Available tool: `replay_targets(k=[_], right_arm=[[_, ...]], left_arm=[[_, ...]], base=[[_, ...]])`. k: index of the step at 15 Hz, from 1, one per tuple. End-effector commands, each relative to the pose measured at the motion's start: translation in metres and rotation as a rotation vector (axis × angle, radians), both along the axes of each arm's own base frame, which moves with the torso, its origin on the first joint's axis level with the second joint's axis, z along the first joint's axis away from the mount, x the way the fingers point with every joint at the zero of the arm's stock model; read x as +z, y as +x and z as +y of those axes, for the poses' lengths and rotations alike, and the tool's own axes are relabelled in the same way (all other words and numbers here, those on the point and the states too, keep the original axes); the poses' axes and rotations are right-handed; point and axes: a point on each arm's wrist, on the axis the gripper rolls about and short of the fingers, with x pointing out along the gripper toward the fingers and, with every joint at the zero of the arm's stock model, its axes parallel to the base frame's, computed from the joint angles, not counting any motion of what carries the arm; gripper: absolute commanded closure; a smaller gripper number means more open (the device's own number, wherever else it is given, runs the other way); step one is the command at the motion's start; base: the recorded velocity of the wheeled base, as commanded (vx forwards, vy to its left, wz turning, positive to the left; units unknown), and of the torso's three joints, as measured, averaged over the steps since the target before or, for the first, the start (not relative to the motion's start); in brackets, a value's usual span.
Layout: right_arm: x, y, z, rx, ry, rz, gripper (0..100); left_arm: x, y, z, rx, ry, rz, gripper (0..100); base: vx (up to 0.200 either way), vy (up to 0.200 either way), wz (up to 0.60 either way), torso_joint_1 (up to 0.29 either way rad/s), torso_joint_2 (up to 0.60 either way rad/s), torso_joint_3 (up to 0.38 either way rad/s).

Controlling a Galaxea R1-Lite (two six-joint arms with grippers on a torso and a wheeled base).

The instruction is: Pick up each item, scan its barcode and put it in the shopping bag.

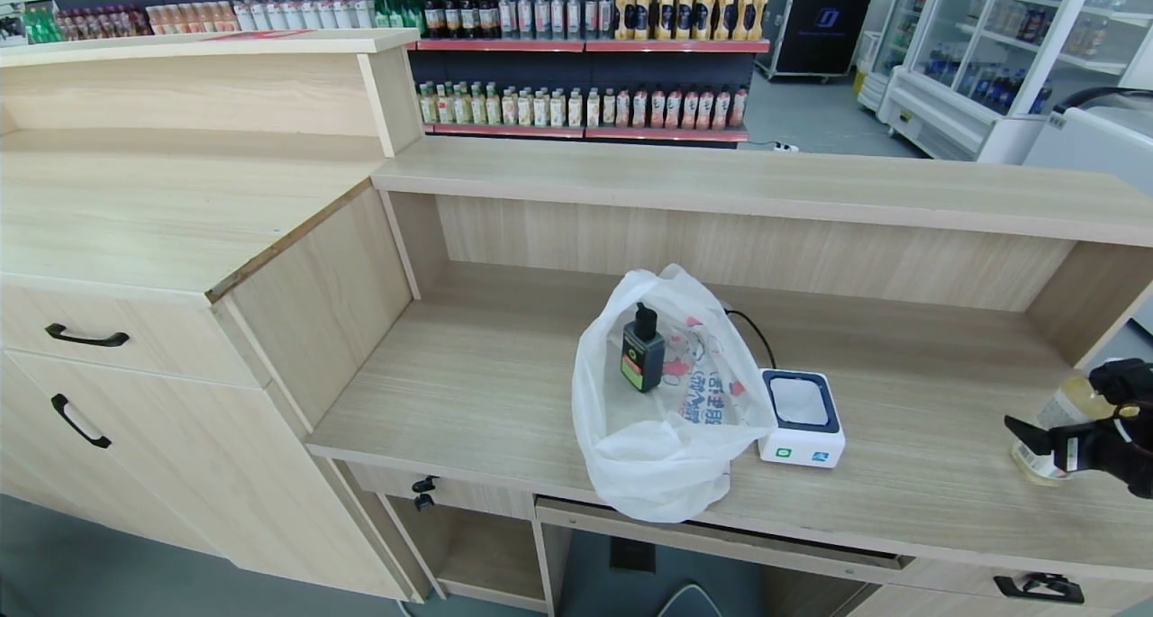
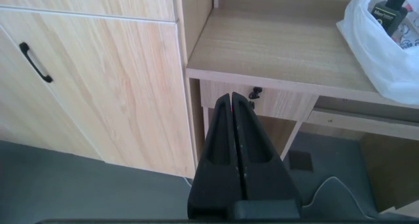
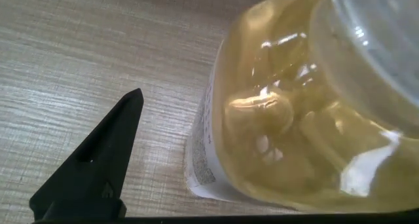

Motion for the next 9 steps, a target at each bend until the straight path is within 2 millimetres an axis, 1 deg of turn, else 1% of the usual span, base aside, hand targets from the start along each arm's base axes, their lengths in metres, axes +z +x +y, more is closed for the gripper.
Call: replay_targets(k=[1,3,4,9], right_arm=[[-0.004,0.002,-0.001,0.001,0.004,0.006,0],[-0.008,0.004,0.0,0.008,0.006,0.01,0],[-0.007,0.006,0.0,0.01,0.004,0.006,100],[-0.003,0.017,0.001,0.03,-0.019,-0.022,100]], left_arm=[[0.0,0.0,0.0,0.001,0.0,0.0,100],[0.0,0.0,0.0,0.001,0.0,0.0,100],[0.0,0.0,0.0,0.001,0.0,0.0,100],[0.0,0.0,0.0,0.001,0.0,0.0,100]], base=[[0.0,0.0,0.0,0.0,0.0,0.0],[0.0,0.0,0.0,0.0,0.0,0.0],[0.0,0.0,0.0,0.0,0.0,0.0],[0.0,0.0,0.0,0.0,0.0,0.0]])
